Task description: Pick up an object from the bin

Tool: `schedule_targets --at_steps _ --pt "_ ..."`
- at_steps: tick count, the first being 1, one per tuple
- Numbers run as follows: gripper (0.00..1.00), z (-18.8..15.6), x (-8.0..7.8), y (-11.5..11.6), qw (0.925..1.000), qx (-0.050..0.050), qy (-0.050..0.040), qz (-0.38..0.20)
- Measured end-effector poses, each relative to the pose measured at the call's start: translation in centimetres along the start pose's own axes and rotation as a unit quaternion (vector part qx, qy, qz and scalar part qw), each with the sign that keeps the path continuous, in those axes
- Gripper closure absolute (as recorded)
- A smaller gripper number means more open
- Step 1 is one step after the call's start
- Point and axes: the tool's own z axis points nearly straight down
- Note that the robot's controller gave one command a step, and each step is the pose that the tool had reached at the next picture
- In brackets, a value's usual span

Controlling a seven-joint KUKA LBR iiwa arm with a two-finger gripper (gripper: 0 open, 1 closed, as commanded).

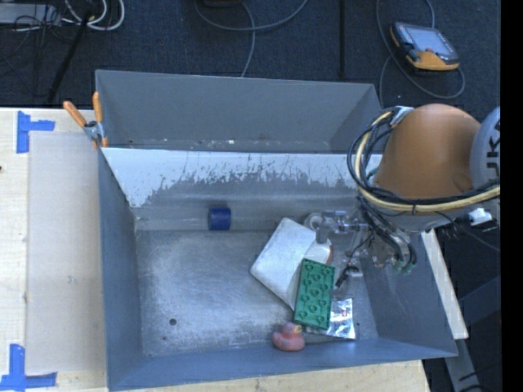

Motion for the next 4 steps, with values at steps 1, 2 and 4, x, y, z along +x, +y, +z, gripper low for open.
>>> schedule_targets --at_steps 1,2,4 --pt "0.0 10.8 -1.1 0.4 0.9974 -0.001 0.0021 0.072" --pt "0.0 13.9 -3.1 -0.3 0.9874 -0.004 -0.0064 0.158" --pt "1.0 13.5 -8.3 -3.1 0.9826 0.001 -0.013 0.185"
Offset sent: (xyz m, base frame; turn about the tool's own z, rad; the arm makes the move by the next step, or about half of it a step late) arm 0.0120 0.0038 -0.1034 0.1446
